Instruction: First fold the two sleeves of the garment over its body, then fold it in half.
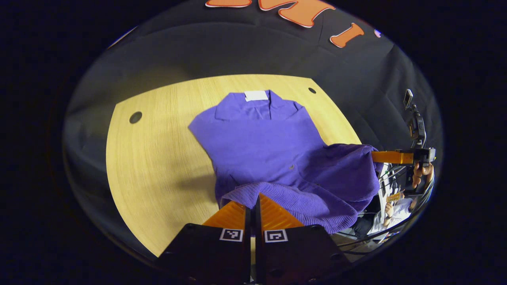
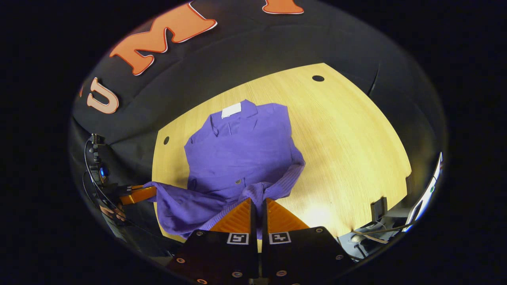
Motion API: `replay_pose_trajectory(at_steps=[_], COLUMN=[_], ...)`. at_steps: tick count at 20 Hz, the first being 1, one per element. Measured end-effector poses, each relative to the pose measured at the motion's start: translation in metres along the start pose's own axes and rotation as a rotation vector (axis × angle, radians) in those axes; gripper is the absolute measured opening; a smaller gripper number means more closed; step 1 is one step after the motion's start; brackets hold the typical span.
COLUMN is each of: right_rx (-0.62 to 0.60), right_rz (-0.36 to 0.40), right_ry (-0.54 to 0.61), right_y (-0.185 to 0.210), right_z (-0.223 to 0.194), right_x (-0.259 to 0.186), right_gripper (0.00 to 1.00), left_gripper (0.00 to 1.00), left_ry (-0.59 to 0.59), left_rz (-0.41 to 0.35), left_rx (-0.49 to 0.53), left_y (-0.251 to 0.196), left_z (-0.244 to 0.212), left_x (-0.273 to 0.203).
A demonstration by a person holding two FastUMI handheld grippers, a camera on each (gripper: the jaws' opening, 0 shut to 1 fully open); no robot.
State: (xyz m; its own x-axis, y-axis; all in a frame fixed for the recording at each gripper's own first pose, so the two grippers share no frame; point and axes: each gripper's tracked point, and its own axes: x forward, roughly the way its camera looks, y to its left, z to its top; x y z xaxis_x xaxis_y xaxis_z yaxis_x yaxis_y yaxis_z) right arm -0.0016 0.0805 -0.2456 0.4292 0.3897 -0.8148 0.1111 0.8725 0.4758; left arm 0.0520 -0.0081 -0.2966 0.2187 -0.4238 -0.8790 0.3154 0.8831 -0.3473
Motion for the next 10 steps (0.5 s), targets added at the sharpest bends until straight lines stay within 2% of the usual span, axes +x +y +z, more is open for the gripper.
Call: replay_pose_trajectory(at_steps=[5,10], right_rx=[-0.045,-0.064], right_rz=[0.026,0.07], right_ry=[-0.024,0.01], right_y=[0.016,0.009], right_z=[0.041,0.076], right_x=[0.007,0.041], right_gripper=[0.04,0.04], left_gripper=[0.06,0.06], left_ry=[-0.044,-0.065], left_rz=[0.071,0.18], left_rx=[-0.001,-0.072], left_y=[0.012,0.028], left_z=[0.047,0.081], left_x=[0.001,0.03])
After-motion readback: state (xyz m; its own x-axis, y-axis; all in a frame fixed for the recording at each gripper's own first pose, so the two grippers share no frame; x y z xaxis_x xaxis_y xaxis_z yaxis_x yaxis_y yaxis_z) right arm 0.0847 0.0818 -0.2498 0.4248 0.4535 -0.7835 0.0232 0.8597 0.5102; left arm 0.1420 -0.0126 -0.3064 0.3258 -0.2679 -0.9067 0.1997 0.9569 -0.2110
